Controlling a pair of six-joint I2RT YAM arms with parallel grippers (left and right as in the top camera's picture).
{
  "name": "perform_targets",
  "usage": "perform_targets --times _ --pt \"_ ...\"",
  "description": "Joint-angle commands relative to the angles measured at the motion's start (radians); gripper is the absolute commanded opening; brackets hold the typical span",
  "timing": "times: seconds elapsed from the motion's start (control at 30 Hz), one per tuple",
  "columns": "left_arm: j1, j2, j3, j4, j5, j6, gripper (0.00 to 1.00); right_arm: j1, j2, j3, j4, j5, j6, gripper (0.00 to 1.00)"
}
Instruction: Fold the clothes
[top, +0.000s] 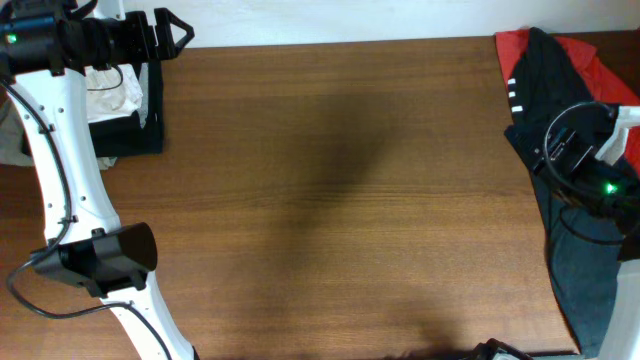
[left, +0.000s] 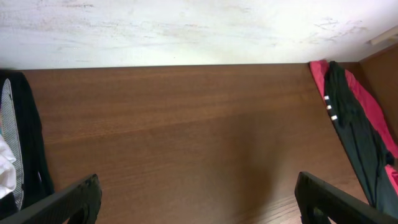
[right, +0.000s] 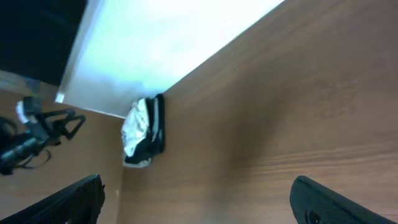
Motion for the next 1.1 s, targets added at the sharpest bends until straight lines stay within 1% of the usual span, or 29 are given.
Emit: perform_targets --times 0.0,0.1,0.13,0.2,0.23,0.3,0.37,0.47,0.5,0.57,0.67,0.7,0.8,1.0,1.07 --pt "-0.004 0.009 -0.003 0.002 0.014 0.004 0.99 -0.002 0.029 0.007 -0.061 0.075 -0.015 0.99" --pt "-0.004 0.009 -0.003 0.001 0.011 0.005 0.99 -0.001 0.027 0.006 -0.082 0.083 -0.016 0.98" --pt "-0.004 0.009 -0.003 0.001 0.011 0.005 0.99 0.007 0.008 0.005 -0.082 0.147 -0.016 0.98" --pt "-0.004 0.009 -0.003 0.001 0.011 0.005 0.99 0.076 -0.061 0.003 -0.080 0.354 -0.015 0.99" --pt "-0.004 0.009 -0.003 0.001 0.011 0.005 0.99 0.168 -0.126 0.001 -0.063 0.499 -0.016 0.99" --pt "-0.004 0.009 -0.003 0.001 0.011 0.005 0.99 0.325 -0.238 -0.031 0.016 0.643 -0.016 0.99" --pt "-0.004 0.009 -0.003 0.001 0.011 0.005 0.99 0.413 -0.361 -0.096 0.077 0.719 -0.016 0.99" --pt "-0.004 0.009 -0.003 0.001 0.011 0.005 0.99 0.424 -0.547 -0.233 0.081 0.743 -0.024 0.99" --pt "-0.004 0.009 -0.003 0.001 0.011 0.005 0.99 0.424 -0.601 -0.300 0.111 0.744 -0.024 0.99" --pt "-0.004 0.009 -0.003 0.001 0.011 0.005 0.99 0.436 -0.663 -0.409 0.209 0.740 -0.024 0.99" --pt "-0.004 0.009 -0.003 0.001 0.011 0.005 0.99 0.481 -0.798 -0.634 0.453 0.728 -0.095 0.99" --pt "-0.004 0.009 -0.003 0.001 0.011 0.005 0.99 0.502 -0.861 -0.737 0.566 0.729 -0.117 0.98" --pt "-0.004 0.009 -0.003 0.001 0.011 0.005 0.99 0.530 -0.991 -0.953 0.797 0.740 -0.129 0.99" --pt "-0.004 0.009 -0.003 0.001 0.011 0.005 0.99 0.531 -1.149 -1.201 1.073 0.757 -0.129 0.99" --pt "-0.004 0.009 -0.003 0.001 0.011 0.005 0.99 0.531 -1.149 -1.268 1.202 0.768 -0.129 0.99"
